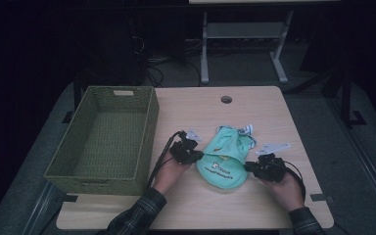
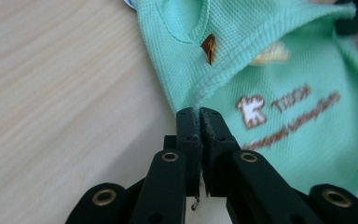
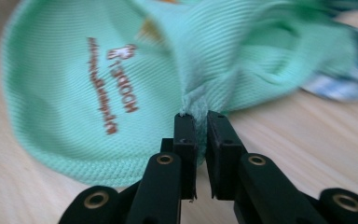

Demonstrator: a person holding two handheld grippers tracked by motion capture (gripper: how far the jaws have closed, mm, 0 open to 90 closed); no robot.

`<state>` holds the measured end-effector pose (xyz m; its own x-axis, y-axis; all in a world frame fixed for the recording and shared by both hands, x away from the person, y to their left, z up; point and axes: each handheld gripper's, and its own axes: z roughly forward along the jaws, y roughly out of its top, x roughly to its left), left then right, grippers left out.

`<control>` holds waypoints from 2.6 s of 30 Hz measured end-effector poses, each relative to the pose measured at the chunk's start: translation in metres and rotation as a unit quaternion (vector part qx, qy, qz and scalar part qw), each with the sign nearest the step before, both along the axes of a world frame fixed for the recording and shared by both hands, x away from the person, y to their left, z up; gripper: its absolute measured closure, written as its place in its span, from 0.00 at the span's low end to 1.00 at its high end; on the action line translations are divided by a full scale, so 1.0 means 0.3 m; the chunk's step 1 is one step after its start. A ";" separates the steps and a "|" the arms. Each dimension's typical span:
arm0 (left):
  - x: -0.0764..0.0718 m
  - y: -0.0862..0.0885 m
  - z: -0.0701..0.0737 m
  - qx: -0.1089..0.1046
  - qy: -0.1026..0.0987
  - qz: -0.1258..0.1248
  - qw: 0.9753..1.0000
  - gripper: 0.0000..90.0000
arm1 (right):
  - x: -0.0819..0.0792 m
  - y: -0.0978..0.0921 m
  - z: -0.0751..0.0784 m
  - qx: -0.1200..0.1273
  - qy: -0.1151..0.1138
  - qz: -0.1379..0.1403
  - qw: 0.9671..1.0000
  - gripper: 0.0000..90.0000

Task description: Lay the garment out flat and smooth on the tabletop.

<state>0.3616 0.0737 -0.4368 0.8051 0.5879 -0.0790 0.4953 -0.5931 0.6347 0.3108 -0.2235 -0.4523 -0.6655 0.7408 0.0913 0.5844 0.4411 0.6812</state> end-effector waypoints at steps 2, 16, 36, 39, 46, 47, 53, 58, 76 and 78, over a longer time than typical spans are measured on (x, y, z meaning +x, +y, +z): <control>-0.015 0.010 -0.005 0.004 0.006 -0.001 1.000 0.96 | -0.001 -0.017 0.001 0.003 0.002 -0.003 1.000 0.92; -0.028 0.012 0.034 -0.030 -0.006 -0.017 0.999 0.86 | -0.011 -0.055 0.019 0.042 0.000 0.010 0.999 0.75; -0.009 -0.058 -0.066 0.016 0.032 -0.055 0.998 0.99 | 0.210 -0.102 -0.008 0.046 -0.004 -0.042 0.998 0.87; -0.018 -0.061 -0.065 0.022 0.028 -0.059 0.998 0.99 | 0.246 -0.091 -0.014 0.054 0.001 -0.043 0.998 0.88; -0.017 -0.059 -0.069 0.015 0.026 -0.057 0.998 1.00 | 0.298 -0.036 -0.047 0.056 0.025 -0.046 0.997 0.88; -0.018 -0.059 -0.068 0.016 0.026 -0.058 0.998 1.00 | 0.300 -0.032 -0.052 0.056 0.024 -0.043 0.997 0.88; -0.015 -0.057 -0.068 0.017 0.027 -0.060 0.998 1.00 | 0.293 -0.004 -0.055 0.051 0.024 -0.033 0.998 0.84; -0.013 -0.057 -0.069 0.015 0.028 -0.060 0.998 1.00 | 0.295 0.015 -0.064 0.037 0.021 -0.028 0.999 0.82; -0.017 -0.060 -0.070 0.012 0.026 -0.056 0.998 1.00 | 0.306 -0.030 -0.025 -0.006 -0.037 -0.049 0.998 1.00; -0.018 -0.059 -0.071 0.011 0.026 -0.055 0.998 1.00 | 0.318 -0.046 -0.029 -0.006 -0.032 -0.055 0.998 1.00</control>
<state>0.3563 0.0558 -0.4580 0.8599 0.4984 -0.1103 0.4588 -0.6597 0.5953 0.4062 -0.2372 -0.4610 -0.5846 0.8102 0.0424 0.5853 0.3849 0.7137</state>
